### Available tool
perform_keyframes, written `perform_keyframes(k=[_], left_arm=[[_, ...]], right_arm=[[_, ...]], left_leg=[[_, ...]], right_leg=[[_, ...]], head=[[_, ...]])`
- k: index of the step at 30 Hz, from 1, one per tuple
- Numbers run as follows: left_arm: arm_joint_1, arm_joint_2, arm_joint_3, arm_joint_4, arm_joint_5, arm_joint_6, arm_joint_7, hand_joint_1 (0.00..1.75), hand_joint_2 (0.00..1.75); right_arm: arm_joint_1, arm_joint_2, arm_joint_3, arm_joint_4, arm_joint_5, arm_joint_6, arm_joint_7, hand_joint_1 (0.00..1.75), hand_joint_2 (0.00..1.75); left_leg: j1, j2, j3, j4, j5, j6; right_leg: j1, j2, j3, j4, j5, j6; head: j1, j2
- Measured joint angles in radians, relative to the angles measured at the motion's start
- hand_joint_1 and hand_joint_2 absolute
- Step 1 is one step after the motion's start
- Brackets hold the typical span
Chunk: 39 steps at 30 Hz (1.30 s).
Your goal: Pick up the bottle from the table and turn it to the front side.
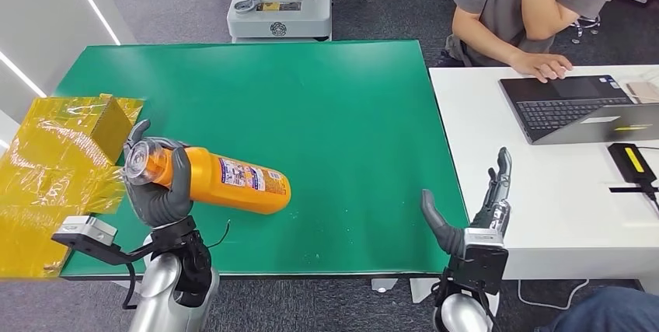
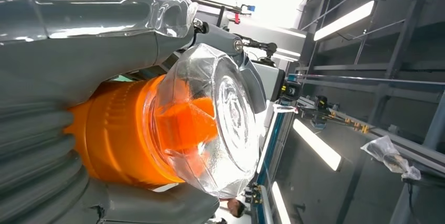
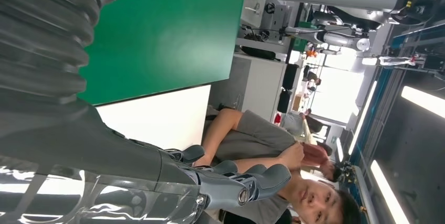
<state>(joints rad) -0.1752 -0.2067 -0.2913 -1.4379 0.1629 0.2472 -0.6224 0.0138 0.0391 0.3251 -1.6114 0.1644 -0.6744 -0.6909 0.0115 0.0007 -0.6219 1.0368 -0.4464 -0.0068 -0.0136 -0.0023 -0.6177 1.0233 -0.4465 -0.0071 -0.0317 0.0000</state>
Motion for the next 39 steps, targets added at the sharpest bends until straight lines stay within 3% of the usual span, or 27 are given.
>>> perform_keyframes(k=[6,11,17,21,25,31,35,39], left_arm=[[0.002,0.005,0.005,-0.01,-0.031,0.03,-0.005,1.75,1.75],[0.003,0.042,0.023,-0.06,-0.232,0.154,0.014,1.75,1.75],[-0.024,0.168,0.073,-0.103,-0.553,0.273,0.08,1.75,1.75],[-0.086,0.272,0.095,-0.088,-0.739,0.288,0.152,1.75,1.75],[-0.182,0.362,0.097,-0.01,-0.928,0.282,0.242,1.75,1.75],[-0.327,0.459,0.083,0.153,-1.23,0.258,0.348,1.75,1.75],[-0.432,0.521,0.031,0.302,-1.377,0.209,0.362,1.75,1.75],[-0.525,0.541,-0.064,0.505,-1.482,0.158,0.347,1.75,1.75]], right_arm=[[0.006,0.001,-0.004,-0.005,-0.013,0.0,0.002,0.0,1.75],[0.027,0.001,-0.002,-0.02,-0.037,0.0,-0.002,0.0,1.75],[0.072,0.004,0.006,-0.052,-0.031,0.0,0.001,0.0,1.75],[0.104,0.004,0.0,-0.068,-0.049,0.0,0.006,0.0,1.75],[0.125,0.01,-0.007,-0.09,-0.041,0.001,0.018,0.0,1.75],[0.144,0.021,-0.009,-0.098,-0.043,0.001,0.024,0.0,1.75],[0.149,0.022,-0.009,-0.097,-0.059,0.004,0.015,0.0,1.75],[0.149,0.024,-0.009,-0.094,-0.067,0.015,0.005,0.0,1.75]], left_leg=[[0.0,0.0,0.0,0.0,0.0,0.0],[0.0,0.0,0.0,0.0,0.0,0.0],[0.001,0.0,0.001,-0.001,0.0,-0.001],[0.001,0.0,0.001,-0.001,0.001,-0.001],[0.001,0.001,0.001,-0.001,0.001,-0.002],[0.001,0.001,0.001,0.0,0.002,-0.002],[0.001,0.001,0.002,0.0,0.003,-0.003],[0.001,0.001,0.001,0.0,0.003,-0.003]], right_leg=[[0.0,0.0,0.0,0.0,0.0,0.0],[0.0,0.0,0.0,0.0,0.0,0.0],[0.001,0.0,0.0,0.001,-0.001,-0.001],[0.001,0.0,0.0,0.001,-0.001,-0.001],[0.001,0.001,0.0,0.001,0.0,-0.002],[0.001,0.001,-0.001,0.001,0.0,-0.002],[0.001,0.002,-0.001,0.001,0.0,-0.002],[0.001,0.002,-0.001,0.001,0.0,-0.002]], head=[[0.0,0.0],[0.0,0.0],[0.0,0.0],[0.0,0.0],[0.0,0.0],[0.0,0.0],[0.0,0.0],[0.0,0.0]])
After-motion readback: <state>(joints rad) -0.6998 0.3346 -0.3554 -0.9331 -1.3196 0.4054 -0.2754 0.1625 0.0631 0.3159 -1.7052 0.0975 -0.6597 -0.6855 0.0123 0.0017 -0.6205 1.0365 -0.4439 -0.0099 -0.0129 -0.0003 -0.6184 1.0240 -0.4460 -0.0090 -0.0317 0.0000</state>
